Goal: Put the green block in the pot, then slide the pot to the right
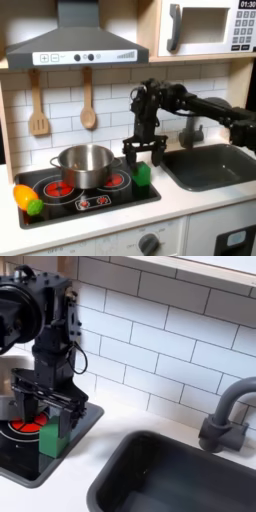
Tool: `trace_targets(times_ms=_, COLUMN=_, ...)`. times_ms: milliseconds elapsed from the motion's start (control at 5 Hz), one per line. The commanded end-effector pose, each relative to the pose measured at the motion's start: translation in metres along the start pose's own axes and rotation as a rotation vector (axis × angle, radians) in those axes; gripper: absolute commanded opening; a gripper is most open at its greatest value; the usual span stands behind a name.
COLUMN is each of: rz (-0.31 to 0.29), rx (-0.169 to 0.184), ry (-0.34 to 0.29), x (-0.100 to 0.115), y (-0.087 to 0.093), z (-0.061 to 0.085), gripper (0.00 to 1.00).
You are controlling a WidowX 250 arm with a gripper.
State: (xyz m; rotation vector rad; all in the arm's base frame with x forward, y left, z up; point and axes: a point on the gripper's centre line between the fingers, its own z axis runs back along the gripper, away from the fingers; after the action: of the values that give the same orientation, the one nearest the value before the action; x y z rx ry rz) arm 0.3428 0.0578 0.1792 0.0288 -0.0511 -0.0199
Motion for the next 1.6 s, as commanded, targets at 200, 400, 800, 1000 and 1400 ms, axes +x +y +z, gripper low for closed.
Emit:
trace_targets(times_ms=200, rz=-0.013, rx=-0.007, ry=0.046, x=0.007, y=-0.002, z=-0.018, gripper=1.0)
trace_targets(times_ms=400, rz=-0.019, rx=-0.009, ry=0.048, x=0.009, y=-0.002, z=-0.022, gripper=1.0)
trace_targets(times_ms=800, rz=-0.046, rx=-0.006, ry=0.078, x=0.011, y=-0.012, z=-0.033, gripper=1.0)
trace_targets(times_ms=1000, rz=-0.027, rx=0.002, ry=0.084, x=0.012, y=-0.008, z=-0.036, gripper=1.0)
trace_targets(times_ms=1400, rz=-0.025, rx=0.01, ry=0.111, x=0.012, y=-0.007, z=-0.046, gripper=1.0)
